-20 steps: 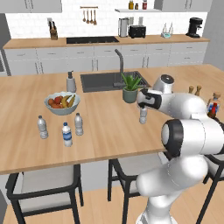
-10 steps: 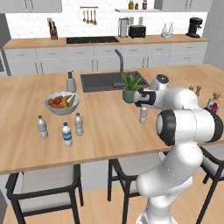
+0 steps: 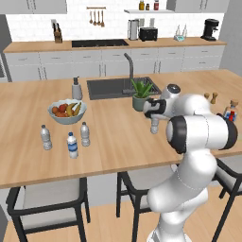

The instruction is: Move the plastic bottles in the middle to the plastics group, and the glass bottles in the middle to the glass group.

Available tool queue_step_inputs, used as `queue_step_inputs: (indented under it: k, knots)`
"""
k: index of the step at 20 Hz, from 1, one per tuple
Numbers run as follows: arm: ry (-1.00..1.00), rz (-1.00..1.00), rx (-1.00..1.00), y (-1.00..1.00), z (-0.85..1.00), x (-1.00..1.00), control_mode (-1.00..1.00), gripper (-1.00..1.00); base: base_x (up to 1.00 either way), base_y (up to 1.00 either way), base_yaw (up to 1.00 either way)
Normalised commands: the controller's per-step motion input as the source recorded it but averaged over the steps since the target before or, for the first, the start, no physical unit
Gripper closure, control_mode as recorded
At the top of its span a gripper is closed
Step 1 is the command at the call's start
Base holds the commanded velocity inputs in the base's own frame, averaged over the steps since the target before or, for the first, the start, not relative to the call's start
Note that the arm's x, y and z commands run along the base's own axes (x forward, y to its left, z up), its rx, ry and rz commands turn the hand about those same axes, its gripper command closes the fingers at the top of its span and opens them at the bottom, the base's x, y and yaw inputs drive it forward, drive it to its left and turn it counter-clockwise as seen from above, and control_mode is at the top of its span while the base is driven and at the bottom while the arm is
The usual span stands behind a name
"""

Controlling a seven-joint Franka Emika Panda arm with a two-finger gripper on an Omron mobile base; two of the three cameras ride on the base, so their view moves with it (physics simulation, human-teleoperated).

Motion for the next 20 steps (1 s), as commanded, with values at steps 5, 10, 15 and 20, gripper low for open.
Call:
queue_step_inputs:
  k: [5, 10, 15, 20]
  knots:
    - [0.00, 0.00, 0.01, 0.00, -0.08, 0.08, -1.00, -1.00, 0.00, 0.00, 0.00]
    - [0.01, -0.02, 0.01, 0.00, 0.00, 0.16, -1.00, -1.00, 0.00, 0.00, 0.00]
    - [0.07, -0.04, 0.04, -0.05, 0.00, 0.07, -1.00, -1.00, 0.00, 0.00, 0.00]
    - [0.09, -0.01, 0.04, -0.03, 0.00, 0.07, -1.00, -1.00, 0.00, 0.00, 0.00]
